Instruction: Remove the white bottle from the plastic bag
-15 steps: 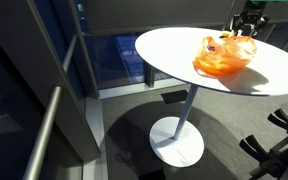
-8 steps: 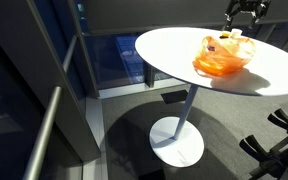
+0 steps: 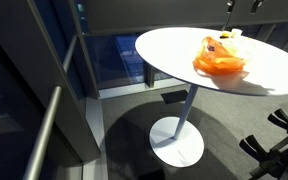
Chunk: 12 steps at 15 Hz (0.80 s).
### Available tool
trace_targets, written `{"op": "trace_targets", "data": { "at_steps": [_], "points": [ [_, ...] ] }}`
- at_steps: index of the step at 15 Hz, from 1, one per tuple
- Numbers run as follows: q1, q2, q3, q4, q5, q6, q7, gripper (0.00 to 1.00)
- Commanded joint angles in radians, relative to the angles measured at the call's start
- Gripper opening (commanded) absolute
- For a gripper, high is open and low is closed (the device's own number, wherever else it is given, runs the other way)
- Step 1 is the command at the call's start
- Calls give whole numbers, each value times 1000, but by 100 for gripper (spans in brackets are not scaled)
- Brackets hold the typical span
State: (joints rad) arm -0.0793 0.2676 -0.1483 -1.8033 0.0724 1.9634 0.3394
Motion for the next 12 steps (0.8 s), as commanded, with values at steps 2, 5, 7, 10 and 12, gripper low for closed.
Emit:
{"op": "trace_targets", "data": {
  "at_steps": [2, 5, 7, 10, 12],
  "points": [
    [15, -107, 22, -32, -40, -101, -24, 100],
    [24, -172, 38, -56, -53, -154, -26, 100],
    [26, -206, 47, -68, -53, -181, -33, 100],
    [21, -184, 54, -43, -39, -183, -16, 100],
    [21, -192, 56, -47, -39, -186, -17, 100]
  ]
}}
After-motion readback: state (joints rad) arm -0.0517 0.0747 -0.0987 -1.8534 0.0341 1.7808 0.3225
